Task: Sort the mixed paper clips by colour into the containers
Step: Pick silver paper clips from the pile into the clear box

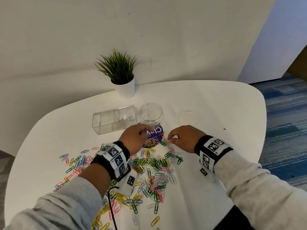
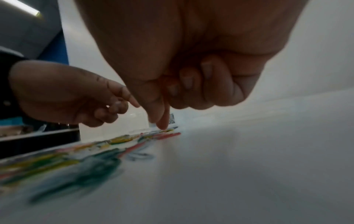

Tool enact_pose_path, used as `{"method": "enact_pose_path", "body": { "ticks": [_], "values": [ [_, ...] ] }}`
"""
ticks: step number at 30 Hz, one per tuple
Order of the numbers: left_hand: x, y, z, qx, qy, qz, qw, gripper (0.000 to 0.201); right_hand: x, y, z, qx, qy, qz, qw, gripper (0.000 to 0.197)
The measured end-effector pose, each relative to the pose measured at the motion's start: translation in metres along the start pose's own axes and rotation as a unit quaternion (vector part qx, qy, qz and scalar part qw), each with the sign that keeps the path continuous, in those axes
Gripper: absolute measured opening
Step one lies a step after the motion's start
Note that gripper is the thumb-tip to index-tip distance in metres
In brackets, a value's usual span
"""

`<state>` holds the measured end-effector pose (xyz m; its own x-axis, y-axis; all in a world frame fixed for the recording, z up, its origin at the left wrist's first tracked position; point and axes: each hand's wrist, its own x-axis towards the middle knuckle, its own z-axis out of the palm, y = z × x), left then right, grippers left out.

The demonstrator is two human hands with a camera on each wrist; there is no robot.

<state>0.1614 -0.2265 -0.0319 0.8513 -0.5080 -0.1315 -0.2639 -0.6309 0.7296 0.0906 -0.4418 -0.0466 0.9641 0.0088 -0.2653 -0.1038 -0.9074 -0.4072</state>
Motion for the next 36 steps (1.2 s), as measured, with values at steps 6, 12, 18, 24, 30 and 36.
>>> {"method": "enact_pose_path", "body": {
  "ticks": [6,12,18,24,30,36],
  "values": [
    [0.006,0.003,-0.003,-0.334,0.039,-0.201,0.920,0.025,0.008,0.001,-0.003,-0.055,0.034,0.001,0.998,0.019],
    [0.007,0.001,-0.013,-0.463,0.034,-0.225,0.856,0.016,0.016,-0.011,-0.005,-0.032,-0.003,-0.016,0.999,0.021],
    [0.027,-0.008,-0.042,-0.338,0.116,-0.189,0.915,0.029,0.022,-0.002,-0.008,-0.013,-0.018,0.001,1.000,0.008],
    [0.055,-0.022,-0.086,-0.047,0.135,-0.098,0.985,0.033,0.031,-0.006,-0.004,-0.023,-0.018,0.013,0.999,0.014],
    [0.067,-0.034,-0.104,0.125,0.059,-0.068,0.988,0.035,0.038,-0.011,-0.005,-0.010,-0.036,0.026,0.999,0.010],
    [0.051,-0.069,-0.119,0.259,0.078,-0.051,0.961,0.066,0.037,-0.035,-0.033,0.121,0.028,0.016,0.992,0.008]
  ]
}}
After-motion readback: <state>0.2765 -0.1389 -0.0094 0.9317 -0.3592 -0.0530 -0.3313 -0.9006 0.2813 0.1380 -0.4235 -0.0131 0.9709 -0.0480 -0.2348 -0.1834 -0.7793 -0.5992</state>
